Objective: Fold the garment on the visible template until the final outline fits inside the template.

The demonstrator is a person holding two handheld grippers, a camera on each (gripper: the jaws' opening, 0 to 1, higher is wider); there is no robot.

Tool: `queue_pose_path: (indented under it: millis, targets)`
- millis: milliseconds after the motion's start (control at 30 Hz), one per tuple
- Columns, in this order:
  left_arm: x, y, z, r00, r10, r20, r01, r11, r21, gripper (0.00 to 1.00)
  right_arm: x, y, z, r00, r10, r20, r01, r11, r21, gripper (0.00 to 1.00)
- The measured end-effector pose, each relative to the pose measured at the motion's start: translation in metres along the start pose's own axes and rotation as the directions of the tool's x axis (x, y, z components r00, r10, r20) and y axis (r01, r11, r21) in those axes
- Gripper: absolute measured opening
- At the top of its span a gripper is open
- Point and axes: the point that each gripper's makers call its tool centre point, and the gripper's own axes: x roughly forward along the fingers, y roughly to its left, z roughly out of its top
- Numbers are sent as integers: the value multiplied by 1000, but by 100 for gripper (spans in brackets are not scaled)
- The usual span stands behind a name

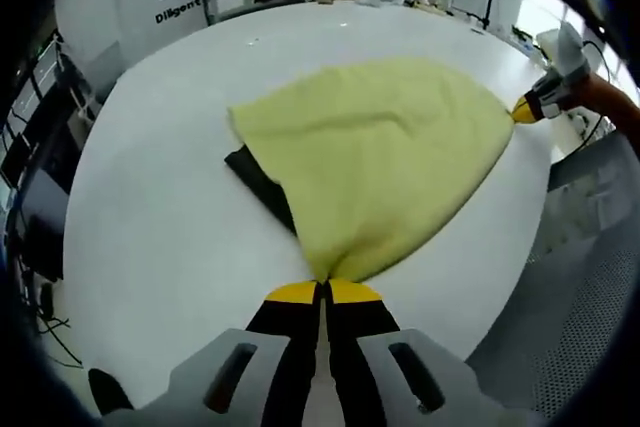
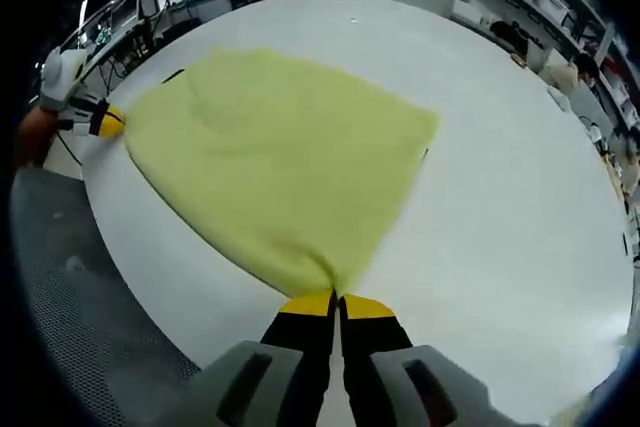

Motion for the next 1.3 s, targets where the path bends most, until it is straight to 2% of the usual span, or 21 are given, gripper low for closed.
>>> queue_pose_path:
  millis: [100,233,267,367,533,633,733,867,967,1000,1033,1133,1200,1233,1300]
  targets:
    - [-2,-2,-4,1000,-1,-3,1,1000,5,0,-1,0,-1,1000,3,2,-3,1000,5,0]
    - [-5,-5,-10,999,-31,-15,30,998,-48,0,0,1,0,1000,-5,-6,5,1000,-13,0]
    - [-5,-5,-12,999,-42,-9,41,996,-82,0,0,1,0,1000,-6,-6,6,1000,-14,0]
    - [-5,-5,-14,999,-48,-11,47,996,-74,1,0,1,0,1000,-7,-5,7,1000,-12,0]
    - [-5,-5,-15,999,-37,-19,35,997,-67,7,-2,-1,0,1000,-24,3,24,1000,-4,4]
    - [-7,-4,-16,999,-28,-22,26,997,-74,12,-8,-4,3,998,-46,32,46,999,-2,6]
    - [-17,1,-15,1000,2,-6,-3,997,-80,13,-15,-6,6,997,-53,51,52,999,5,7]
    - [-29,5,-2,998,26,64,-17,991,-133,14,-28,-9,16,990,-88,112,88,996,11,6]
    - [-42,2,14,992,52,115,-37,991,-132,14,-41,-10,32,974,-123,190,124,992,8,5]
    - [-47,0,24,987,58,149,-40,991,-125,14,-49,-9,43,963,-132,234,134,991,8,6]
    - [-49,-2,29,984,60,168,-40,992,-121,14,-52,-9,46,960,-134,245,136,991,6,6]
    - [-60,-10,56,964,71,255,-43,992,-116,16,-68,-2,69,932,-138,334,146,989,0,7]
    - [-66,-23,76,944,62,325,-31,995,-99,16,-74,3,77,922,-132,364,144,990,-6,7]
    - [-69,-30,83,934,54,353,-24,996,-88,17,-82,13,92,901,-121,418,141,990,-18,8]
    - [-70,-43,92,917,32,397,-11,998,-56,22,-86,23,100,885,-105,454,131,991,-26,12]
